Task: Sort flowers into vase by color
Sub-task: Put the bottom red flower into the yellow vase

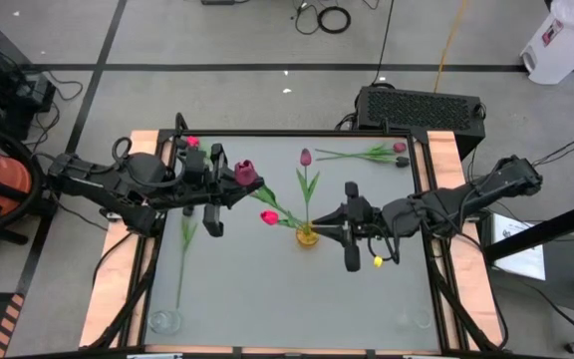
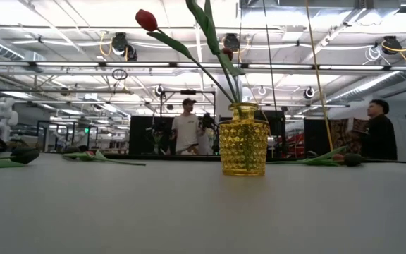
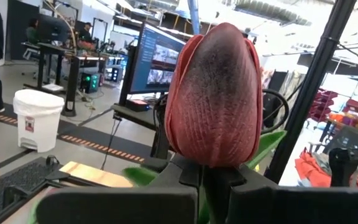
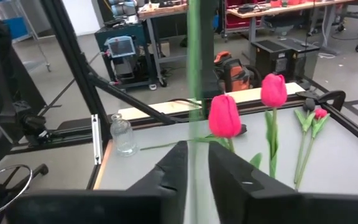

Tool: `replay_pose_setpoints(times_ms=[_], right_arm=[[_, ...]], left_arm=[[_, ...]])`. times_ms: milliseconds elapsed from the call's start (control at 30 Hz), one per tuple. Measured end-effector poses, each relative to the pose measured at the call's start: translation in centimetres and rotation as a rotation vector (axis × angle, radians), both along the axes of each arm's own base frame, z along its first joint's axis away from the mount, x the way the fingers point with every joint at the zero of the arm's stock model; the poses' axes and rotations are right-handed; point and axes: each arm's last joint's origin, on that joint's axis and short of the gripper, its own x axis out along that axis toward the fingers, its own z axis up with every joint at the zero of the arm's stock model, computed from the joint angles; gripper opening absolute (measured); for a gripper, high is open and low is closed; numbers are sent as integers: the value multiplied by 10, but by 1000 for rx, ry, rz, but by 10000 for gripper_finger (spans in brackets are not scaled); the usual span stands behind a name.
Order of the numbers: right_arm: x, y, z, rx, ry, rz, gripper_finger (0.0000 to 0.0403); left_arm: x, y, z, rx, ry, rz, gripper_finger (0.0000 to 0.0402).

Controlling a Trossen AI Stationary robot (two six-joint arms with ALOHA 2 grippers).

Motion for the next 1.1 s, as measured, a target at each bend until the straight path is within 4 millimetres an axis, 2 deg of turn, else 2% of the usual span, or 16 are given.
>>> replay_pose_setpoints(times_ms=[233, 433, 600, 900, 1100], right_arm=[[2, -6, 0, 33, -1, -19, 128], [5, -11, 5, 53, -47, -38, 163], [7, -16, 9, 63, -95, -52, 173], [9, -21, 12, 77, -114, -60, 173], [6, -27, 17, 83, -27, -68, 173]], left_arm=[[0, 0, 0, 6, -1, -2, 4], [0, 0, 0, 22, 1, 1, 4], [7, 4, -4, 32, 16, 14, 4], [34, 6, -19, 32, 58, -31, 4], [45, 8, -27, 35, 85, -56, 4]])
